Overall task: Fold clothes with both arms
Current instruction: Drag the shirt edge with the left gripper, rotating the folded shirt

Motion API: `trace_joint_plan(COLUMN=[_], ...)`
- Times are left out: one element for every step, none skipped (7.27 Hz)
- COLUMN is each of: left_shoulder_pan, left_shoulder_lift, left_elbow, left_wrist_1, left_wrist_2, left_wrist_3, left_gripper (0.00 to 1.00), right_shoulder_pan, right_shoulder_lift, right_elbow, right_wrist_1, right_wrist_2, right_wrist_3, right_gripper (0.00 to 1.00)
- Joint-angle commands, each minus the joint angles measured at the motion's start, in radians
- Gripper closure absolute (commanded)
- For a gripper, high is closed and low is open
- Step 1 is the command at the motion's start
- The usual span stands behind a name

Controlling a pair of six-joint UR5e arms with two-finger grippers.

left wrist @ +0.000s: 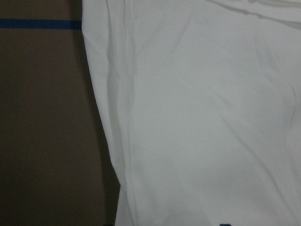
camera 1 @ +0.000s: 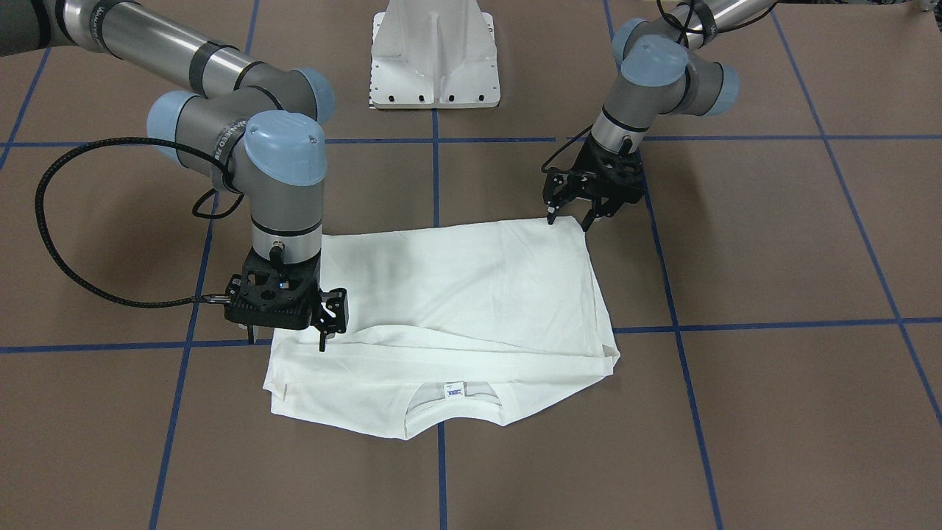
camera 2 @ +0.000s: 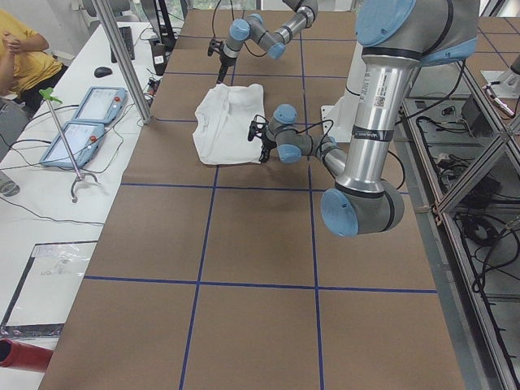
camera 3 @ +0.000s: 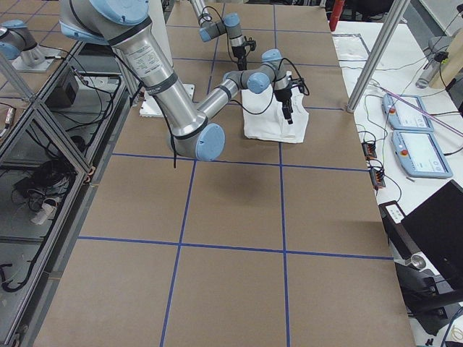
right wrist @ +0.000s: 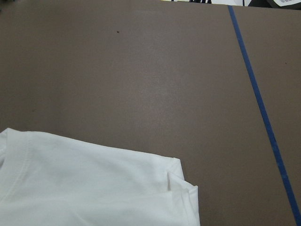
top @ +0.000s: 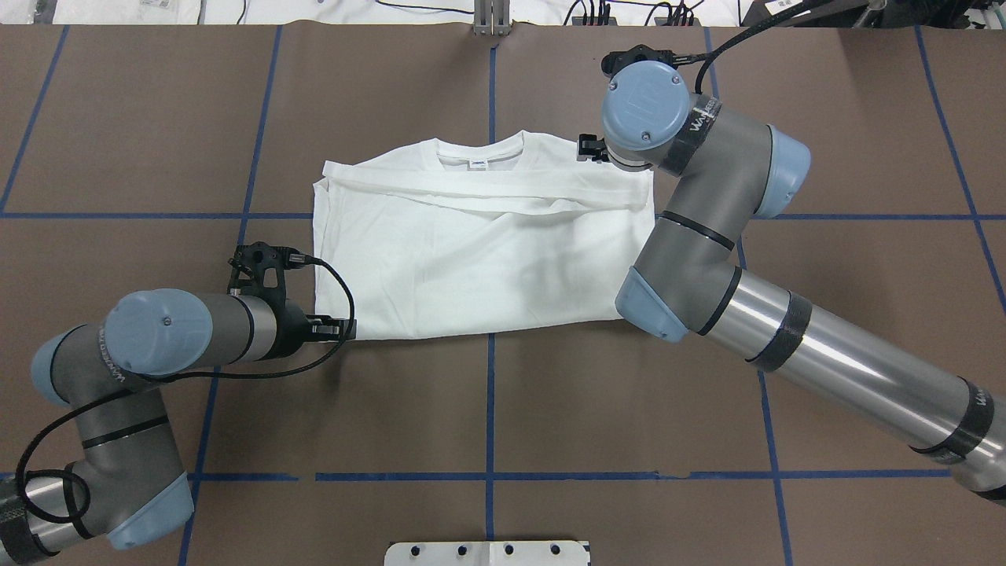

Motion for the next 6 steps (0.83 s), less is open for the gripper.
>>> trace_joint_plan(left_shoulder_pan=[0.008, 0.006, -0.003, -0.027, -0.082, -0.168], left_shoulder_lift=[-0.009, -0.004, 0.004, 0.017, 0.025, 0.024], left_elbow=[0.005, -0.005, -0.009, -0.008, 0.004, 0.047], left_wrist_1=[0.0, 0.0, 0.0, 0.003, 0.006, 0.008], left_wrist_2=[0.005, 0.003, 0.003, 0.003, 0.003, 0.003], left_wrist_3=[-0.023, -0.022, -0.011, -0.006, 0.1, 0.215], left_gripper=[0.96, 1.0, 1.0, 1.0, 1.0, 1.0], right_shoulder_pan=[0.0, 0.0, 0.0, 0.0, 0.0, -0.002], right_shoulder_lift=[-0.001, -0.001, -0.004, -0.004, -0.004, -0.004], right_elbow=[0.002, 0.002, 0.006, 0.008, 0.008, 0.008], right_wrist_1=[0.0, 0.0, 0.0, 0.0, 0.0, 0.0], right_wrist_2=[-0.002, -0.002, -0.003, -0.003, -0.003, -0.003], right_wrist_3=[0.0, 0.002, 0.003, 0.003, 0.003, 0.006], right_gripper=[0.0, 0.0, 0.0, 0.0, 0.0, 0.0])
